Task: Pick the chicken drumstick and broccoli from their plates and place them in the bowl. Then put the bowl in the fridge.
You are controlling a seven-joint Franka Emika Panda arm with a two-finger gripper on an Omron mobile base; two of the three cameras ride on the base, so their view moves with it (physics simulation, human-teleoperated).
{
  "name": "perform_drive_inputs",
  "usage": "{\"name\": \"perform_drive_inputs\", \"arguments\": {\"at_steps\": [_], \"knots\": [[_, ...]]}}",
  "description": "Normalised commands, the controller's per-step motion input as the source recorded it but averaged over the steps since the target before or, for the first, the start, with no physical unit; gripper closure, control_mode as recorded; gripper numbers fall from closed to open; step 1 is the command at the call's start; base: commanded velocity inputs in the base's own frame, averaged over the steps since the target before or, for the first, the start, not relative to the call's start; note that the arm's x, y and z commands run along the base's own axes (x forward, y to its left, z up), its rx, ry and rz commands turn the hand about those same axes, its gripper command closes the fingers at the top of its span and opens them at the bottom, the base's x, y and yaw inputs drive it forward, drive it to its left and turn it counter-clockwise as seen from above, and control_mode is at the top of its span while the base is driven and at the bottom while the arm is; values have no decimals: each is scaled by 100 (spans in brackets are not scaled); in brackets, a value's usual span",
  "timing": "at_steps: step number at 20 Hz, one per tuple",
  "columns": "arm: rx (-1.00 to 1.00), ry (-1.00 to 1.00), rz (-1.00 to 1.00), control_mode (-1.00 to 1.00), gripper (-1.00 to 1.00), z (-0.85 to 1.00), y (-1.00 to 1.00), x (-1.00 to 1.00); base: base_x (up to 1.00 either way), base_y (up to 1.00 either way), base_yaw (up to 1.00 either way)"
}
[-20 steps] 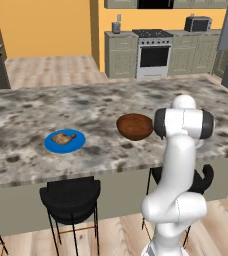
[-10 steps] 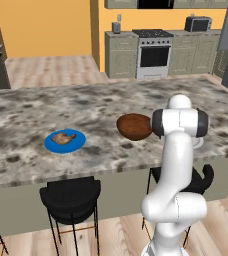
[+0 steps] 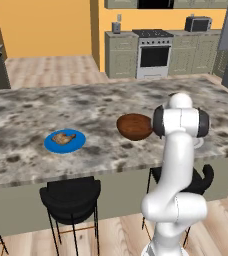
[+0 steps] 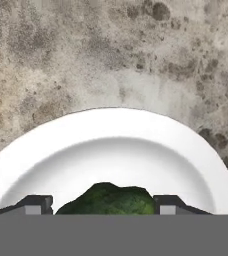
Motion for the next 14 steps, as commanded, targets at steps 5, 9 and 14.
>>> {"name": "perform_drive_inputs", "arguments": {"at_steps": [5, 9, 14], "knots": [[19, -4, 0, -100, 100, 29, 24, -34, 0, 0, 0], [14, -14, 0, -100, 100, 36, 40, -33, 0, 0, 0], [4, -26, 0, -100, 100, 40, 44, -28, 0, 0, 0]]}}
